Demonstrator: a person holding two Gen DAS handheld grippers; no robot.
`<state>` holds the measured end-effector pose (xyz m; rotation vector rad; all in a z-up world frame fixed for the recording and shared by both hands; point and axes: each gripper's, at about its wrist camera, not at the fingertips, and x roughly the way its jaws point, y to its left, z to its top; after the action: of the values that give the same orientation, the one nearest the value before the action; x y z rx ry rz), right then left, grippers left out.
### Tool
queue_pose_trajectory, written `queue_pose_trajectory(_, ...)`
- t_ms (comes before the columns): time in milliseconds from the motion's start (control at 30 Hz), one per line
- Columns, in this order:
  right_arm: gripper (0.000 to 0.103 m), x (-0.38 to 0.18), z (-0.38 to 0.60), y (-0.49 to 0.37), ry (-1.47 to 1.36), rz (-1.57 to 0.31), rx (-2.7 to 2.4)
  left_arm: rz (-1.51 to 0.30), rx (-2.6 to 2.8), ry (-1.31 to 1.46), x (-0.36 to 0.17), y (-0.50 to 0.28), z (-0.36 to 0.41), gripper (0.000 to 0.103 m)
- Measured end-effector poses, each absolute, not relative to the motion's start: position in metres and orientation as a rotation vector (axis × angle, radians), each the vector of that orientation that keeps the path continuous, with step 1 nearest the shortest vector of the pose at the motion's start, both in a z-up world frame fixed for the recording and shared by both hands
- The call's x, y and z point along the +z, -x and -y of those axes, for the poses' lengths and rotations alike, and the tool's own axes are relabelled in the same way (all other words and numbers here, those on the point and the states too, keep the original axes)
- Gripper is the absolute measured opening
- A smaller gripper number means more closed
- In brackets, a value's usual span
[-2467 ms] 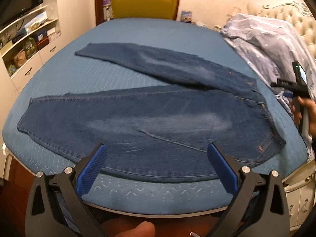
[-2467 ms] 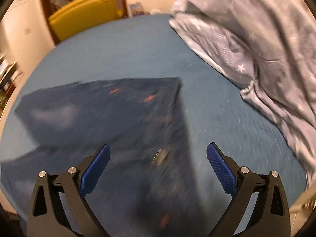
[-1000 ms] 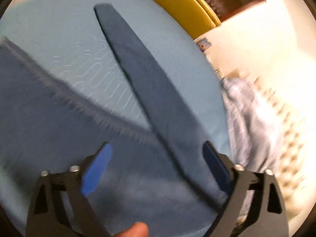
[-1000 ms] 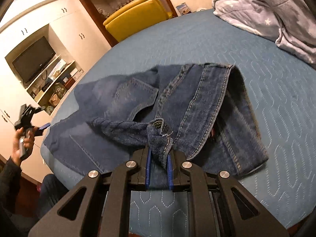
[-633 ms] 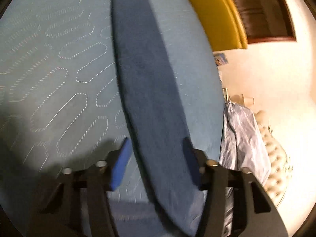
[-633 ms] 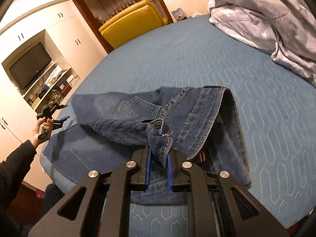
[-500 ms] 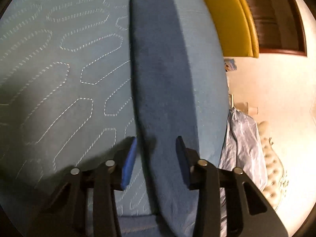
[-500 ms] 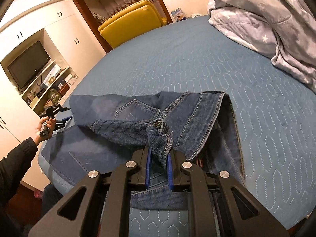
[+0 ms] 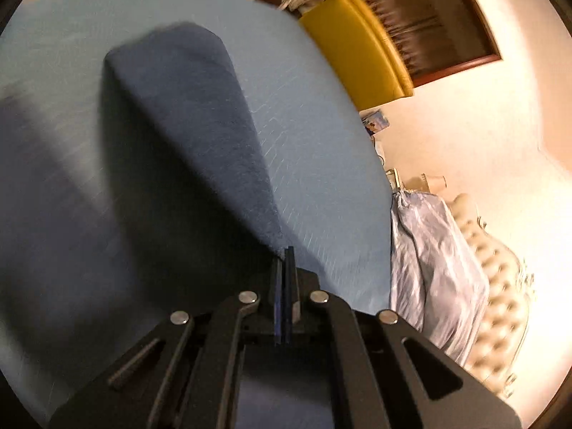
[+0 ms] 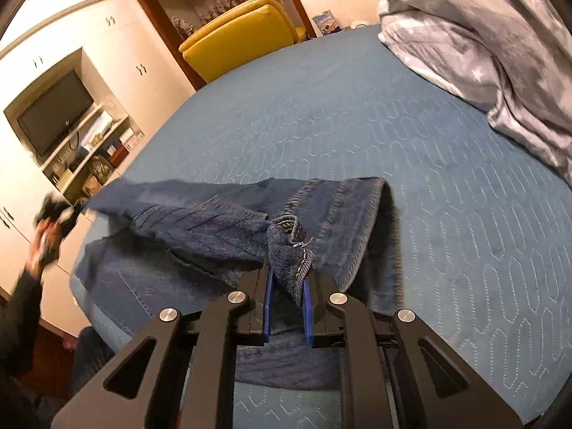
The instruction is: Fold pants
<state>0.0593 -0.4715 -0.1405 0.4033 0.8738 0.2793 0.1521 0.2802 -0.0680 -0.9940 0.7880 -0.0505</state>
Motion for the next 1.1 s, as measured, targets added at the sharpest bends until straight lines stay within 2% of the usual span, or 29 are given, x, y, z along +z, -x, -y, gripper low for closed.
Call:
queue_pose_trajectory(67,0.016,-0.156,0.482,-0.056,-0.456,-0.927,0.270,-0.805,0.003,0.983,-0.086,-0.092,-0.270,0.001)
queue_pose_trajectory(100,0.021,-0.165,0.485,-0.053,-0.472,-0.961,0.244,-0.823,0.024,0.972,-0.097,-0.077,-0.270,0.001)
queue_pose_trajectory(133,0.035,-0.173,0.487,-0.049,-0.485,-0.984,0.228,-0.853,0.046,0.959,-0.114,-0.063,-0.265,0.001)
queue_pose_trajectory(167,0.041,-0.180,0.488,-0.043,-0.512,-0.999,0.212,-0.888,0.060,0.965,-0.136,-0.052,-0.261,0.001)
queue_pose_trajectory(200,0.056,-0.182,0.488,-0.038,-0.530,-1.004,0.196,-0.901,0.069,0.986,-0.150,-0.047,-0.260,0.001)
queue_pose_trajectory(233,0.061,-0.183,0.488,-0.032,-0.552,-1.002,0.167,-0.891,0.071,1.003,-0.160,-0.042,-0.261,0.001)
queue_pose_trajectory(500,0.068,-0.192,0.491,0.004,-0.922,-0.909,0.115,-0.864,0.007,1.039,-0.164,-0.053,-0.264,0.001)
queue_pose_trajectory(533,0.068,-0.194,0.489,0.003,-0.947,-0.907,0.103,-0.863,0.005,1.041,-0.164,-0.052,-0.266,0.002)
queue_pose_trajectory(600,0.069,-0.197,0.485,-0.004,-0.948,-0.928,0.075,-0.859,-0.002,1.061,-0.167,-0.050,-0.266,0.017)
queue_pose_trajectory(633,0.069,-0.199,0.488,-0.007,-0.946,-0.935,0.064,-0.856,-0.011,1.071,-0.169,-0.047,-0.268,0.020)
queue_pose_trajectory(767,0.069,-0.199,0.489,-0.013,-0.960,-0.941,0.029,-0.856,-0.012,1.096,-0.179,-0.047,-0.272,0.019)
queue_pose_trajectory(800,0.068,-0.200,0.485,-0.017,-0.929,-0.963,0.019,-0.862,-0.016,1.099,-0.183,-0.049,-0.273,0.017)
queue_pose_trajectory(833,0.057,-0.200,0.481,-0.021,-0.895,-0.980,-0.003,-0.863,-0.019,1.102,-0.185,-0.050,-0.274,0.013)
queue_pose_trajectory(867,0.046,-0.199,0.477,-0.024,-0.835,-1.009,-0.067,-0.864,-0.026,1.106,-0.186,-0.050,-0.276,0.002)
queue_pose_trajectory(900,0.024,-0.200,0.476,-0.026,-0.811,-1.024,-0.105,-0.862,-0.021,1.104,-0.185,-0.049,-0.277,0.002)
queue_pose_trajectory(933,0.016,-0.197,0.478,-0.025,-0.817,-1.021,-0.124,-0.855,-0.019,1.102,-0.183,-0.045,-0.279,0.002)
queue_pose_trajectory(967,0.012,-0.192,0.479,-0.024,-0.827,-1.007,-0.119,-0.830,-0.020,1.087,-0.173,-0.039,-0.278,0.002)
queue_pose_trajectory(1100,0.010,-0.167,0.466,-0.024,-0.671,-0.992,-0.173,-0.784,-0.038,1.090,-0.157,-0.017,-0.273,0.002)
